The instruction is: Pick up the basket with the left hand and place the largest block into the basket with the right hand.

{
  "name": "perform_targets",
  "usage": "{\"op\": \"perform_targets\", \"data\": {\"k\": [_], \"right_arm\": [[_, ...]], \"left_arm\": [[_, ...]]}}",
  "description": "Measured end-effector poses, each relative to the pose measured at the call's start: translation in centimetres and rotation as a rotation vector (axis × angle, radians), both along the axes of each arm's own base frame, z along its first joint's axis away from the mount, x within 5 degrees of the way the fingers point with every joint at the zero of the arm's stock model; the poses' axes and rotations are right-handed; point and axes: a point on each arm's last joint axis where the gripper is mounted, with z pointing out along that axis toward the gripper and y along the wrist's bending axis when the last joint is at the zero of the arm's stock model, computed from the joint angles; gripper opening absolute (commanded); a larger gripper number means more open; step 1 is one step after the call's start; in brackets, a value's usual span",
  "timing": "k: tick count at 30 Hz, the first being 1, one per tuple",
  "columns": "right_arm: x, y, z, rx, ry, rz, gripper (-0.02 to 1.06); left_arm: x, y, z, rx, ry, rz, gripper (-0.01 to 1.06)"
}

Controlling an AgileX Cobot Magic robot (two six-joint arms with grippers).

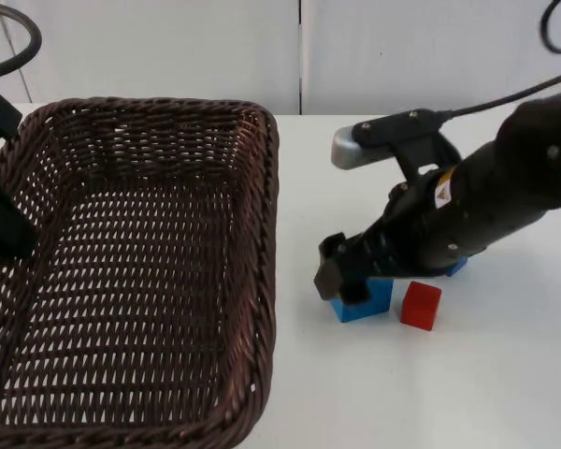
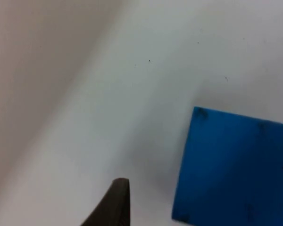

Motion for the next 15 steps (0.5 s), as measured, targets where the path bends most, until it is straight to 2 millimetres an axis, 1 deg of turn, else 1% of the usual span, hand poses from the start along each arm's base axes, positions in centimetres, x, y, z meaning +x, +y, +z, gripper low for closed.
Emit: {"op": "perform_targets", "data": {"k": [8, 15], "right_arm": [[1.9, 1.4, -0.9, -0.013, 0.019, 0.001, 1.01], [2.6, 2.0, -0.9, -0.02, 0.03, 0.002, 1.01]], "left_arm": [[0.0, 0.0, 0.0, 0.001, -0.002, 0.001, 0.0], [0.0, 0.0, 0.0, 0.002, -0.003, 0.002, 0.0]]}}
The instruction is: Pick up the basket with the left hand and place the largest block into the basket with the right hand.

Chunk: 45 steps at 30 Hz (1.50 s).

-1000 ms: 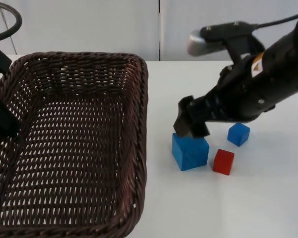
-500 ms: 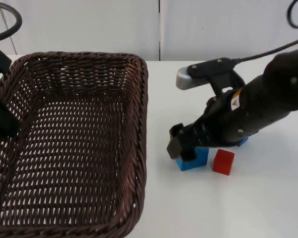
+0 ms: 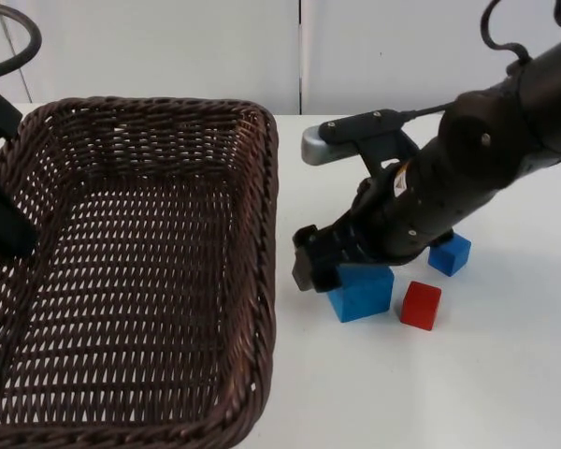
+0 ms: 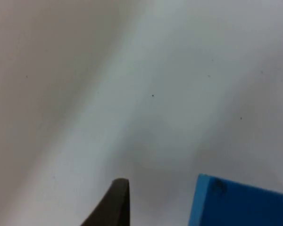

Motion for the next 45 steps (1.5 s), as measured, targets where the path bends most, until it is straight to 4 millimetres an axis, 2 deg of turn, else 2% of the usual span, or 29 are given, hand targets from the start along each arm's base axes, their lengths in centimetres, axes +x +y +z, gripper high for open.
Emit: {"op": "perform_targets", "data": {"k": [5, 16, 20, 29, 33, 34, 37, 45], "right_arm": [[0.06, 0.05, -0.05, -0.003, 0.005, 0.0, 1.0], [-0.12, -0.08, -0.27, -0.021, 0.029, 0.001, 0.89], [-0.16, -0.11, -0.3, -0.024, 0.034, 0.0, 0.82], [-0.17, -0.11, -0.31, -0.021, 0.039, -0.008, 0.79], [-0.17, -0.11, -0.31, -0.021, 0.039, -0.008, 0.65], [-0.17, -0.11, -0.31, -0.021, 0.039, -0.008, 0.65], [-0.17, -0.11, -0.31, -0.021, 0.039, -0.008, 0.51], [-0.17, -0.11, -0.31, -0.021, 0.039, -0.008, 0.31]], "left_arm": [[0.02, 0.01, 0.0, 0.001, -0.002, 0.001, 0.0], [0.02, 0.01, 0.0, 0.001, -0.002, 0.001, 0.0], [0.02, 0.01, 0.0, 0.001, -0.002, 0.001, 0.0], [0.01, 0.02, -0.01, 0.003, -0.002, 0.0, 0.0], [0.01, 0.02, -0.01, 0.003, -0.002, 0.0, 0.0], [0.01, 0.02, -0.01, 0.003, -0.002, 0.0, 0.0], [0.01, 0.02, -0.01, 0.003, -0.002, 0.0, 0.0], [0.01, 0.03, -0.02, 0.004, -0.001, -0.001, 0.0]]}}
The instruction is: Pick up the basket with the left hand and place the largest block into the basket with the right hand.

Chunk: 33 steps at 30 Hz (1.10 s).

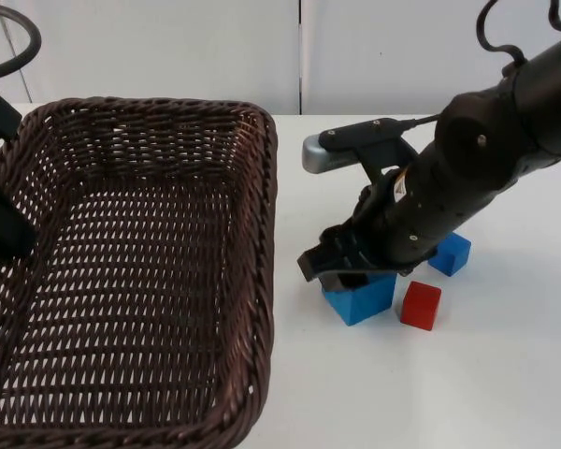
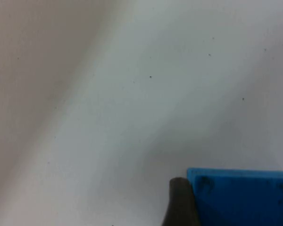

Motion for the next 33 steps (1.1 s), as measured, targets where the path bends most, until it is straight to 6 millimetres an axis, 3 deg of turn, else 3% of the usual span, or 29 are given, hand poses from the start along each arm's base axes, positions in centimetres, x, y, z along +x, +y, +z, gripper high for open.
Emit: {"op": "perform_targets", "data": {"k": [7, 11, 12, 16, 17, 23, 24, 28, 33], "right_arm": [[0.0, 0.0, 0.8, 0.012, -0.016, 0.0, 0.07], [0.0, 0.0, 4.8, 0.066, -0.09, 0.002, 0.02], [0.0, 0.0, 4.8, 0.066, -0.09, 0.002, 0.02], [-0.5, -0.5, 9.4, 0.093, -0.172, 0.028, 0.02], [-0.5, -0.5, 9.4, 0.093, -0.172, 0.028, 0.02], [-2.3, -1.9, 15.9, 0.138, -0.259, 0.038, 0.02], [-2.3, -1.9, 15.9, 0.138, -0.259, 0.038, 0.02], [-3.8, -3.0, 19.5, 0.167, -0.303, 0.037, 0.02], [-5.1, -4.0, 21.9, 0.187, -0.331, 0.036, 0.02]], "left_arm": [[0.0, 0.0, 0.0, 0.002, 0.0, -0.001, 0.0], [0.0, 0.0, 0.0, 0.002, 0.0, -0.001, 0.0], [0.0, 0.0, 0.0, 0.002, 0.0, -0.001, 0.0], [0.0, 0.0, 0.0, 0.002, 0.0, -0.001, 0.0], [0.0, 0.0, 0.0, 0.002, 0.0, -0.001, 0.0], [0.0, 0.0, 0.0, 0.002, 0.0, -0.001, 0.0], [0.0, 0.0, 0.0, 0.002, 0.0, -0.001, 0.0], [0.0, 0.0, 0.0, 0.002, 0.0, -0.001, 0.0], [0.0, 0.0, 0.0, 0.002, 0.0, -0.001, 0.0]]}}
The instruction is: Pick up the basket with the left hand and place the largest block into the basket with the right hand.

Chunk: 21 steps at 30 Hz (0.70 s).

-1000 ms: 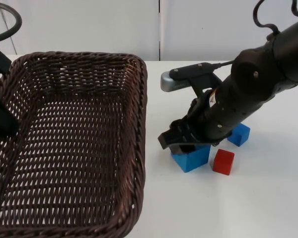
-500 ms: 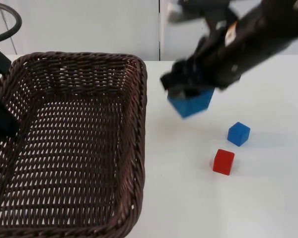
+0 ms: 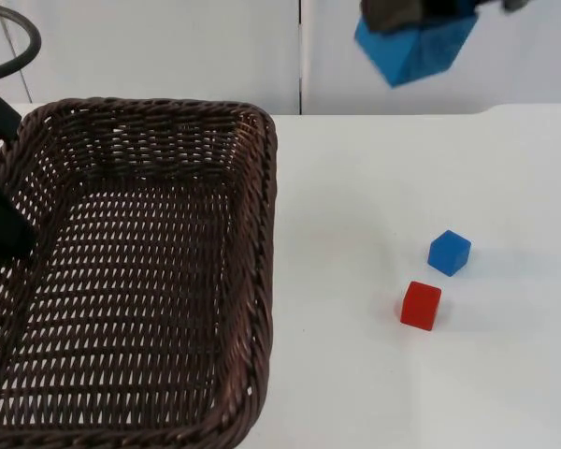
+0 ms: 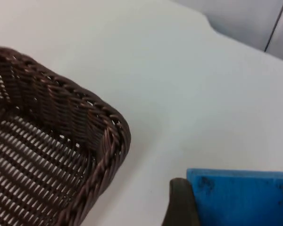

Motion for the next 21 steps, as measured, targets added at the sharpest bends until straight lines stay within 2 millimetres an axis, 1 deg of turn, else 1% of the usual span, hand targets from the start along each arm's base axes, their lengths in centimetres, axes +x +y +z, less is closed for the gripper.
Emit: {"op": "perform_targets", "data": {"k": [3, 5, 21], "right_arm": [[-0.58, -0.44, 0.93, 0.006, -0.008, 0.0, 0.02], [-0.77, -0.58, 1.14, 0.004, -0.006, -0.001, 0.02], [-0.85, -0.65, 1.01, -0.026, -0.006, 0.018, 0.02]], "left_arm": [[0.0, 0.0, 0.0, 0.0, 0.0, 0.0, 0.0], [0.0, 0.0, 0.0, 0.0, 0.0, 0.0, 0.0], [0.0, 0.0, 0.0, 0.0, 0.0, 0.0, 0.0]]}}
